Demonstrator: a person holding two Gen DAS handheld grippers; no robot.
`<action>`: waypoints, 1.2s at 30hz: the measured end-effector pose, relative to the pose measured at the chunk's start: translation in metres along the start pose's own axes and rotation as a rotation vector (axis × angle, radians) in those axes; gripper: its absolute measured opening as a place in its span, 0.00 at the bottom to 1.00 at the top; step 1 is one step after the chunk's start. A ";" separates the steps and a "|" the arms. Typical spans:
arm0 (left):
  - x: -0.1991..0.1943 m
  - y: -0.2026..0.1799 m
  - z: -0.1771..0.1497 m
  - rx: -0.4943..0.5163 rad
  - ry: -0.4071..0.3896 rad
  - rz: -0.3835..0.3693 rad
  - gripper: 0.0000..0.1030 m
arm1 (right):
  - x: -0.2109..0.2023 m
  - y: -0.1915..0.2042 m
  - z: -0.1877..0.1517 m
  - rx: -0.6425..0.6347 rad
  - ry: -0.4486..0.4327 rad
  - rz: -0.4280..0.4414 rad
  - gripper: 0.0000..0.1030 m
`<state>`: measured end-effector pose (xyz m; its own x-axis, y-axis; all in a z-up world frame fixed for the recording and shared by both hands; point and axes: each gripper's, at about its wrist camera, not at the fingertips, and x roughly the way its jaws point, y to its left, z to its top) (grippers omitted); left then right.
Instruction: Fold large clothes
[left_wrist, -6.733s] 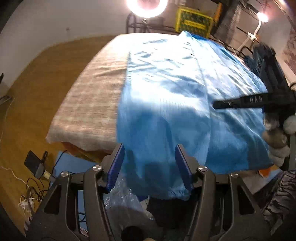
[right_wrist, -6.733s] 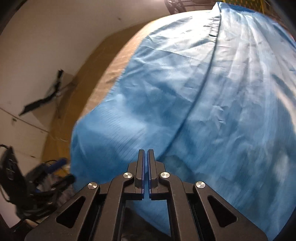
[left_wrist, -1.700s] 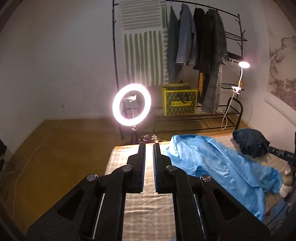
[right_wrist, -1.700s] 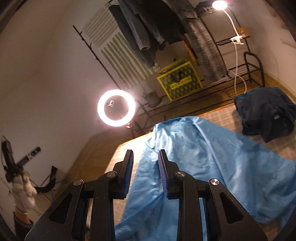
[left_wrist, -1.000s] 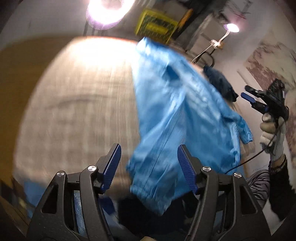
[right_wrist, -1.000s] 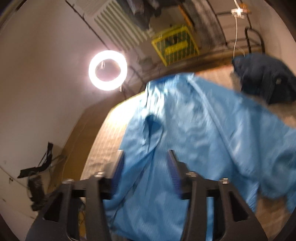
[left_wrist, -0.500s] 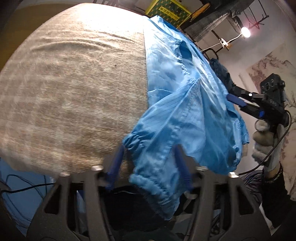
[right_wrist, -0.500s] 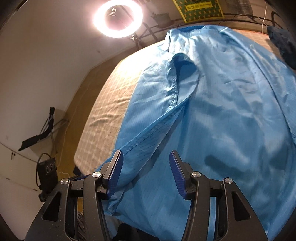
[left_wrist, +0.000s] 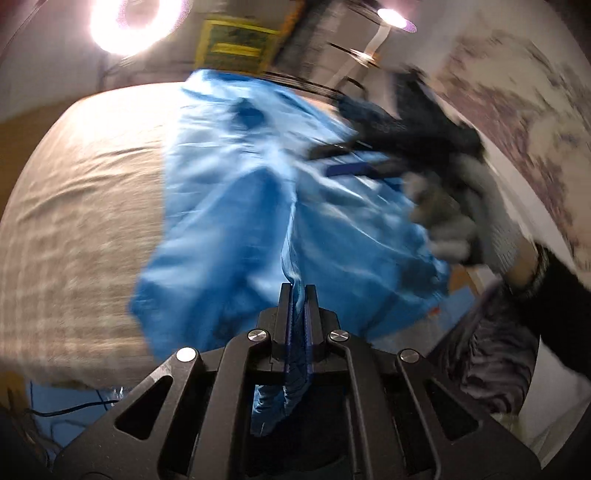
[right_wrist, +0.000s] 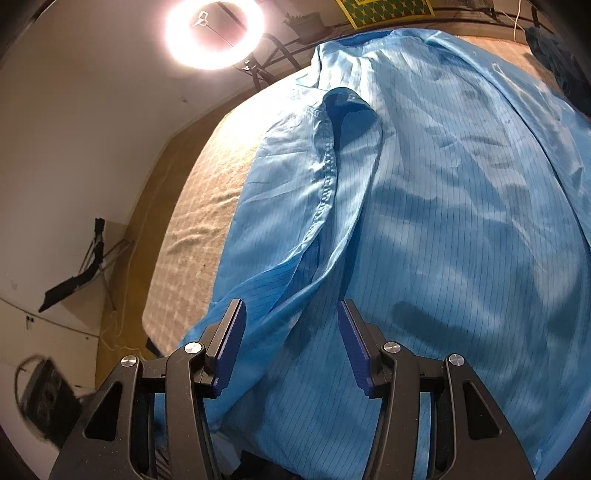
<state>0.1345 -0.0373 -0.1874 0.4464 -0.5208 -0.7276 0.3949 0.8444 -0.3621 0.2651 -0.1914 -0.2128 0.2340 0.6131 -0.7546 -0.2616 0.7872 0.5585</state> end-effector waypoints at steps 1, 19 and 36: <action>0.004 -0.012 -0.002 0.031 0.016 -0.003 0.03 | 0.001 0.000 -0.001 0.000 0.004 0.001 0.50; -0.019 0.112 -0.019 -0.376 0.008 0.119 0.52 | 0.008 0.007 -0.016 -0.091 0.059 -0.107 0.50; 0.002 0.081 -0.006 -0.259 -0.026 0.032 0.05 | 0.014 -0.029 -0.016 0.042 0.080 -0.043 0.50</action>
<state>0.1622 0.0307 -0.2220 0.4770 -0.4937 -0.7272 0.1631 0.8627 -0.4787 0.2614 -0.2064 -0.2451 0.1682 0.5727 -0.8023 -0.2130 0.8158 0.5377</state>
